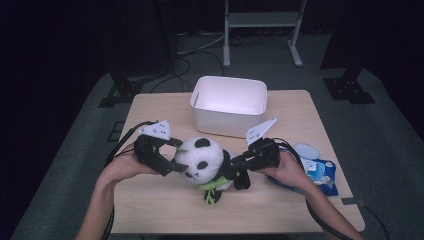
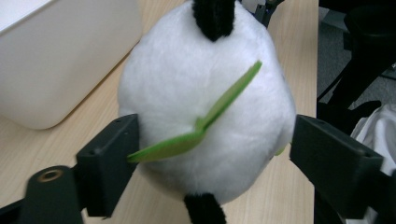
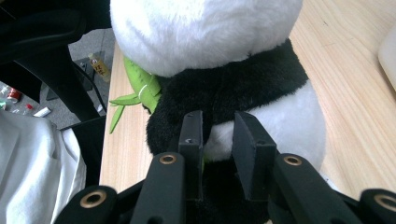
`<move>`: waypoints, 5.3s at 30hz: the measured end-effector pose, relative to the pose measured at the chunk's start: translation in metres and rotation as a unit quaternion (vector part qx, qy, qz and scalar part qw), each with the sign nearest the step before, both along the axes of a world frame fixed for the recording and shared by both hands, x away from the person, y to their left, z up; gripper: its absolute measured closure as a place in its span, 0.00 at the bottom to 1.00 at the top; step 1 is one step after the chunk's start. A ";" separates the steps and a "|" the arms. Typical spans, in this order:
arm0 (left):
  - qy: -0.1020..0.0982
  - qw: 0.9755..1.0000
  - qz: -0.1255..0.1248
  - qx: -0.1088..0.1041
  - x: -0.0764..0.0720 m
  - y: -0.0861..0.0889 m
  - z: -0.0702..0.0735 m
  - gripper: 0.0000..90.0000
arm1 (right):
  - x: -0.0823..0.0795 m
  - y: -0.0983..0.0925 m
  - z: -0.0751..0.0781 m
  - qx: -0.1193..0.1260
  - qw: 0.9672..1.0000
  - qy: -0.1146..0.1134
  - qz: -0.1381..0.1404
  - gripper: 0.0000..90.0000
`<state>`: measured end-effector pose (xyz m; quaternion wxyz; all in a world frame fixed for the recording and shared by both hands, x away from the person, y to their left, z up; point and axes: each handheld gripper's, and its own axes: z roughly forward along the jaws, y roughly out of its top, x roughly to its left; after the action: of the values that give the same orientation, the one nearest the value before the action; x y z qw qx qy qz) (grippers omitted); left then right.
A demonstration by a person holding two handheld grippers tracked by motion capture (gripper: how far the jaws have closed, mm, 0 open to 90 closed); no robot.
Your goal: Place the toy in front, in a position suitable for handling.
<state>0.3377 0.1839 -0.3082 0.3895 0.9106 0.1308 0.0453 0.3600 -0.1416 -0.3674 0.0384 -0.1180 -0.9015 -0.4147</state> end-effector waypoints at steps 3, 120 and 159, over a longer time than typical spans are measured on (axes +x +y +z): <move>-0.001 1.000 -0.001 0.007 0.000 0.000 0.000 0.15 | 0.000 0.003 0.001 -0.001 1.000 -0.002 0.004 0.81; 0.070 0.997 0.018 -0.002 0.020 -0.019 -0.083 0.35 | -0.007 0.018 0.010 -0.063 0.996 -0.059 -0.011 0.76; 0.031 0.999 0.014 0.012 0.012 -0.024 -0.068 0.22 | -0.017 0.000 0.016 -0.047 0.995 -0.084 0.008 0.67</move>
<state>0.3495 0.1596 -0.3759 0.3739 0.9140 0.1554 0.0241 0.3432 -0.1418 -0.3515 -0.0400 -0.0773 -0.9210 -0.3798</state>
